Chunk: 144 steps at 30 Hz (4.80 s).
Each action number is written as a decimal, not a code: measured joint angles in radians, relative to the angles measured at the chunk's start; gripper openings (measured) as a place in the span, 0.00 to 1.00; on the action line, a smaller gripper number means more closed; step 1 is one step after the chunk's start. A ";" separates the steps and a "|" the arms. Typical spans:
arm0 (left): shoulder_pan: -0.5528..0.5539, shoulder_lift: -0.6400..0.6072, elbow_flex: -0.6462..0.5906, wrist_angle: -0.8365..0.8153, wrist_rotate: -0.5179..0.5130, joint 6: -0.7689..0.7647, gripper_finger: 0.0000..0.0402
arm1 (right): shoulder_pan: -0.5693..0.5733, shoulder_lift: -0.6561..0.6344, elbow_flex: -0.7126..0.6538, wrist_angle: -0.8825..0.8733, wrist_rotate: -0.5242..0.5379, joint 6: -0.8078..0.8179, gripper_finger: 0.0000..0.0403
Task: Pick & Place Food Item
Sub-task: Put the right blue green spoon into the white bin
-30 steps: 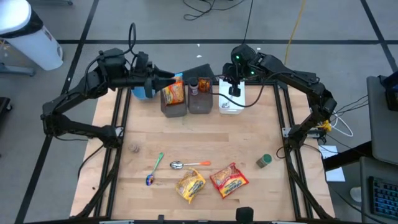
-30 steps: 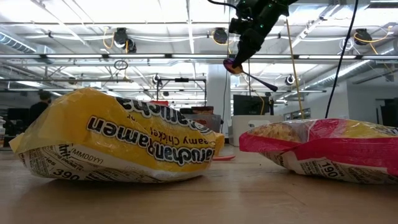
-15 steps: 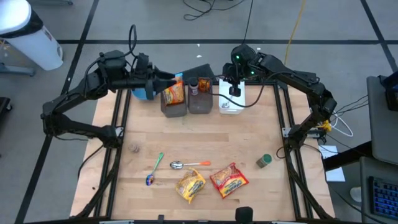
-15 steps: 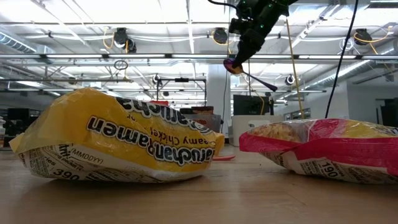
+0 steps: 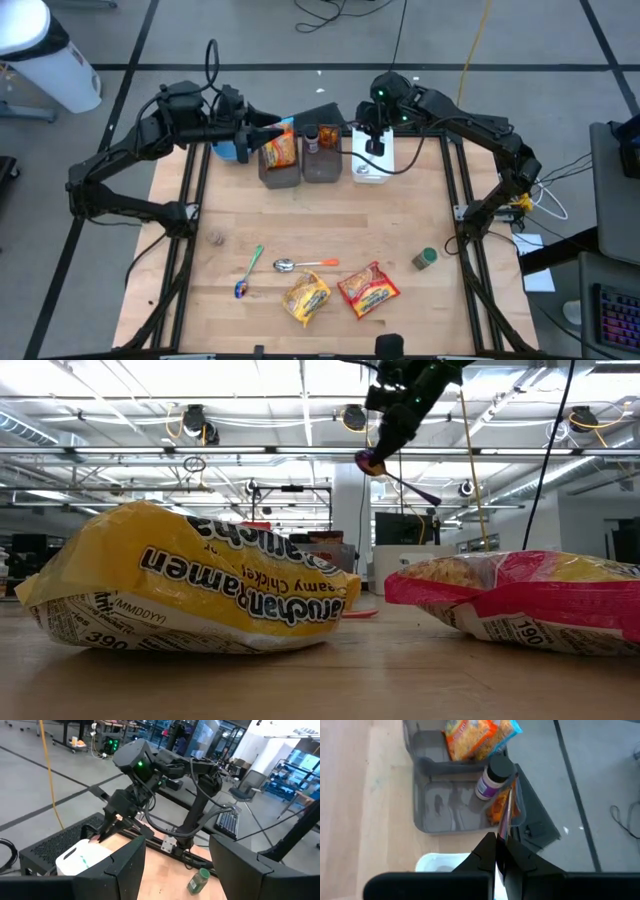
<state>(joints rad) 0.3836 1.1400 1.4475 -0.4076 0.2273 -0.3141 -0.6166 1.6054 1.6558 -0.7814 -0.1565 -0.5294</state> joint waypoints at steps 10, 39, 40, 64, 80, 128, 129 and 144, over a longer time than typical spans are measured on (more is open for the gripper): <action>0.000 0.000 0.000 0.001 -0.019 0.102 0.57 | 0.003 0.000 0.000 -0.005 0.061 -0.121 0.01; 0.016 0.071 0.001 0.098 -0.080 0.077 0.57 | 0.036 0.000 -0.282 0.075 0.130 -0.514 0.01; 0.019 0.073 0.001 0.098 -0.080 0.076 0.57 | 0.037 0.000 -0.282 0.075 0.130 -0.521 0.01; 0.021 0.073 0.000 0.121 -0.061 0.069 0.57 | 0.188 0.001 -0.444 0.255 0.146 -0.552 0.01; 0.021 0.073 0.000 0.120 -0.009 0.038 0.57 | 0.158 0.001 -0.502 0.349 0.152 -0.473 0.01; -0.026 0.061 0.000 0.174 0.043 -0.006 0.57 | 0.158 0.001 -0.502 0.389 0.126 -0.423 0.01; -0.026 0.061 0.000 0.174 0.043 -0.006 0.57 | 0.158 0.001 -0.502 0.389 0.126 -0.416 0.01; -0.025 0.039 0.000 0.174 0.043 -0.001 0.57 | 0.158 0.001 -0.502 0.389 0.125 -0.396 0.01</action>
<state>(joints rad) 0.3588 1.1788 1.4476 -0.2340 0.2703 -0.3154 -0.4587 1.6062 1.1534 -0.3927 -0.0311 -0.9249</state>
